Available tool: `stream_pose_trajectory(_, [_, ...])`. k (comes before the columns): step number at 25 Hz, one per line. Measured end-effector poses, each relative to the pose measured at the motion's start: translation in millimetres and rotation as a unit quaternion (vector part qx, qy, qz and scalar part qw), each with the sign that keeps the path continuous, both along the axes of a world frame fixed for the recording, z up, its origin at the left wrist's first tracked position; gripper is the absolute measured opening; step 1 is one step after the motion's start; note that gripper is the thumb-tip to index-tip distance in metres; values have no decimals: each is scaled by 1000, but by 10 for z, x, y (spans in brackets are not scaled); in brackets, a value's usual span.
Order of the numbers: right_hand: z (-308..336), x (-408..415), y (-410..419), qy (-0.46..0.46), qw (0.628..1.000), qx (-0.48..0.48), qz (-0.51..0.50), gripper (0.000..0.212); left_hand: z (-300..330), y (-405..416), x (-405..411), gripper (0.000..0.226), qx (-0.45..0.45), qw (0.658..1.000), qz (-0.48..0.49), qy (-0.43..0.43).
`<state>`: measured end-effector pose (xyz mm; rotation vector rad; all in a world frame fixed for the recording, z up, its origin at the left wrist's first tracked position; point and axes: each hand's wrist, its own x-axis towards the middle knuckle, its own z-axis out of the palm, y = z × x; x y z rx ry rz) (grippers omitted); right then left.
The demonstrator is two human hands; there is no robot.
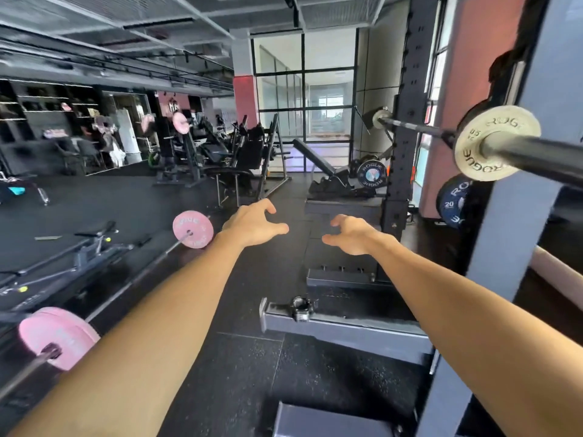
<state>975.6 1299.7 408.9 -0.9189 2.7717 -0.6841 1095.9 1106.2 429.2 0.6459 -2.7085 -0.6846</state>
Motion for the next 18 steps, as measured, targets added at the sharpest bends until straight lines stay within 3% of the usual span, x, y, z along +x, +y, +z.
stream_pose_trajectory(10, [-1748, -1444, -974, -78, 994, 70, -14, 35, -1726, -810, -1517, 50, 62, 987, 19, -148])
stream_pose_trajectory(15, [-2688, -1815, -1261, -127, 985, 119, -14, 38, -2721, -916, -1887, 49, 88, 971, 2, -222])
stream_pose_trajectory(18, [-3154, -1926, -1340, -163, 974, 154, 17, 52, -3197, -894, -2062, 44, 108, 960, -53, -255])
